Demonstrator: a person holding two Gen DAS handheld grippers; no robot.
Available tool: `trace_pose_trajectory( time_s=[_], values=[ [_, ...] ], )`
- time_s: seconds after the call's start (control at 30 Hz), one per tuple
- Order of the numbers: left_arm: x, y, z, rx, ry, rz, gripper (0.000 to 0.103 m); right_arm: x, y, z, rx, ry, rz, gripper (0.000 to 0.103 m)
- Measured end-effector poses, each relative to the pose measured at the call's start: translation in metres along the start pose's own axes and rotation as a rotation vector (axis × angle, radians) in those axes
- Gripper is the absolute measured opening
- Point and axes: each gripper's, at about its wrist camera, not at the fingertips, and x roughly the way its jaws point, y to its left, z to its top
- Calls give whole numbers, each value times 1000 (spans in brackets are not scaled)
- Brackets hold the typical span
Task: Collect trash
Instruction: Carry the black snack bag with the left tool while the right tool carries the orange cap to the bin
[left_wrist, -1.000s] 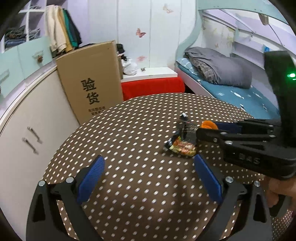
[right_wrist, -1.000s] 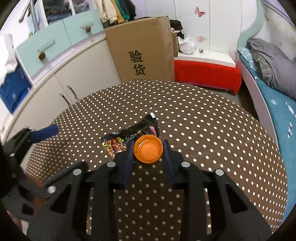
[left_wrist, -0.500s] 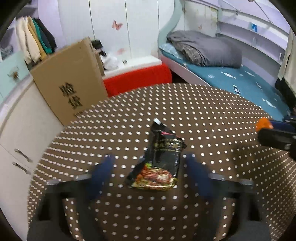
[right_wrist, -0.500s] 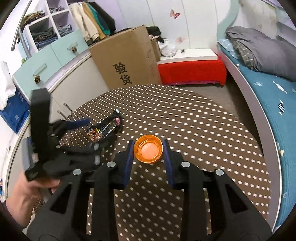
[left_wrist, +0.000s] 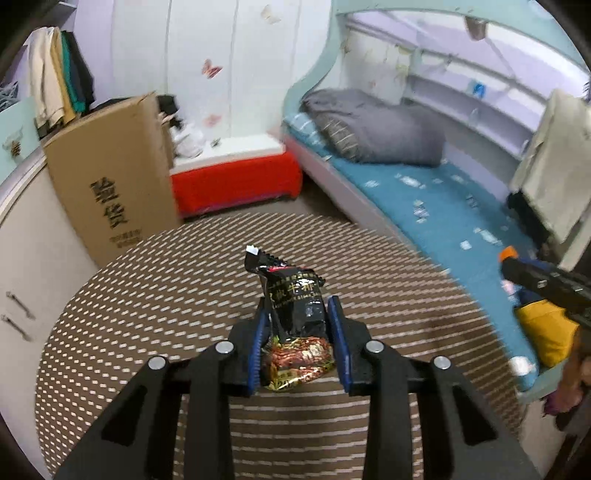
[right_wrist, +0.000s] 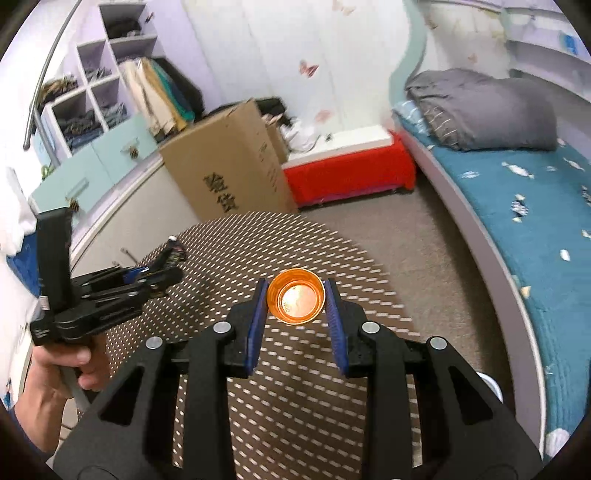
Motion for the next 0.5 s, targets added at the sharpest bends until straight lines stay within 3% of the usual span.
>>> trace_pose_trajectory(
  time_s=[0.23, 0.5],
  values=[
    [-31, -94, 19, 66, -84, -114, 31, -79, -54, -3, 60, -117, -58, 31],
    [-31, -199, 20, 150, -83, -217, 31, -145, -140, -23, 187, -191, -173, 31]
  ],
)
